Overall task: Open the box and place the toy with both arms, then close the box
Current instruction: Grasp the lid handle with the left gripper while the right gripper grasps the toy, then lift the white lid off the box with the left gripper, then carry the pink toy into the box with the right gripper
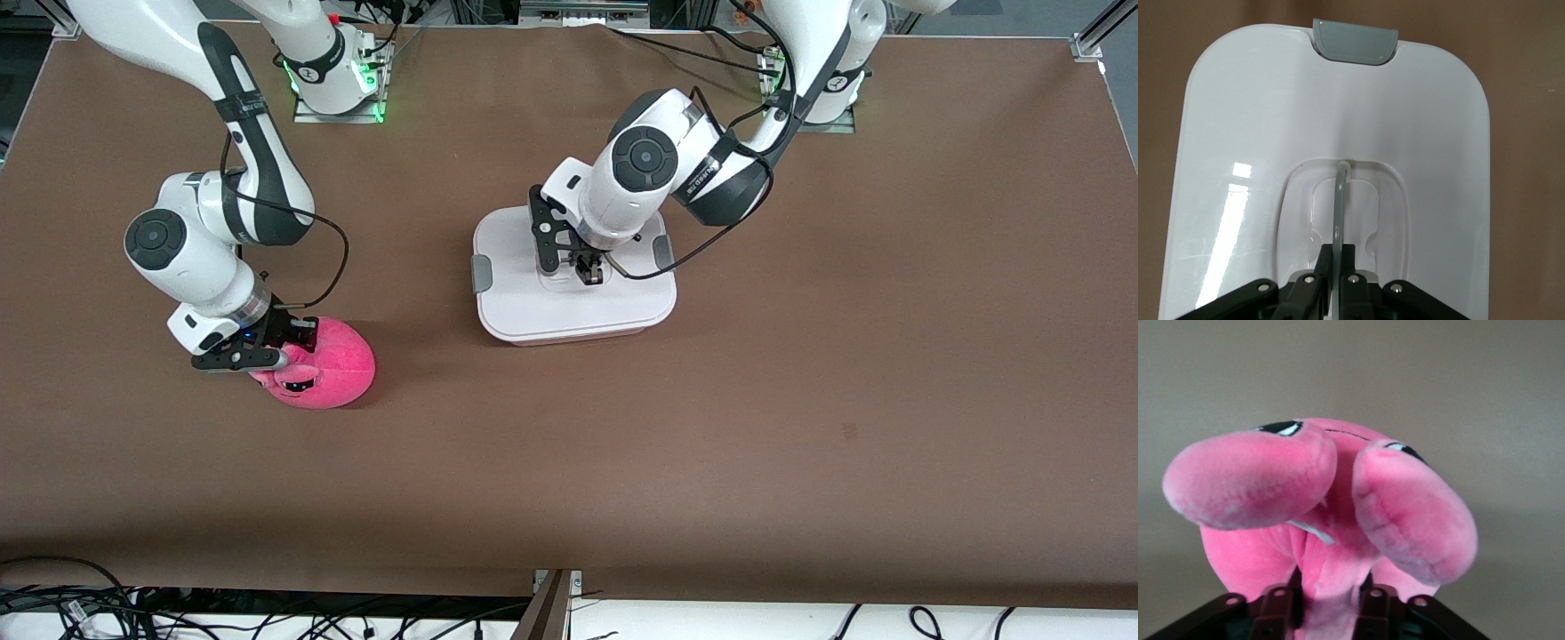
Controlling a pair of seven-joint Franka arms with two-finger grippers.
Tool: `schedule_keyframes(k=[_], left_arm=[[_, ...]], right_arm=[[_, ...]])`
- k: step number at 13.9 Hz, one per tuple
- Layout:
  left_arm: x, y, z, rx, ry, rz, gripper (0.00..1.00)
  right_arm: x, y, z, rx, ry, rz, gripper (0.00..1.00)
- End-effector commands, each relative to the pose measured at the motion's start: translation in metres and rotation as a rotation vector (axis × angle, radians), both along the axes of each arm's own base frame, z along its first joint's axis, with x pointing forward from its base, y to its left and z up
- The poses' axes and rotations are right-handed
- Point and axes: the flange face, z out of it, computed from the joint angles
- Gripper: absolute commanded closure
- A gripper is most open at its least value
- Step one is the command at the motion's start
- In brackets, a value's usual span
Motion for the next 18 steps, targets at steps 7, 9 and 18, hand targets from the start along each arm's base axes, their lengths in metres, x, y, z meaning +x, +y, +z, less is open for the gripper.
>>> schedule_keyframes(k=[7, 9, 18], left_arm=[[-0.014, 0.057, 0.123, 0.059, 0.057, -0.033, 1.0], [0.01, 0.116, 0.139, 0.112, 0.143, 0.028, 1.0], [0.107, 0.431, 0.122, 0.256, 0.271, -0.003, 1.0]], right_arm=[[0.036, 0.011, 0.091, -0.007, 0.013, 0.298, 1.0], [0.039, 0.027, 0.111, -0.021, 0.027, 0.514, 1.0], [-0.03, 0.258, 0.17, 0.038, 0.047, 1.275, 1.0]])
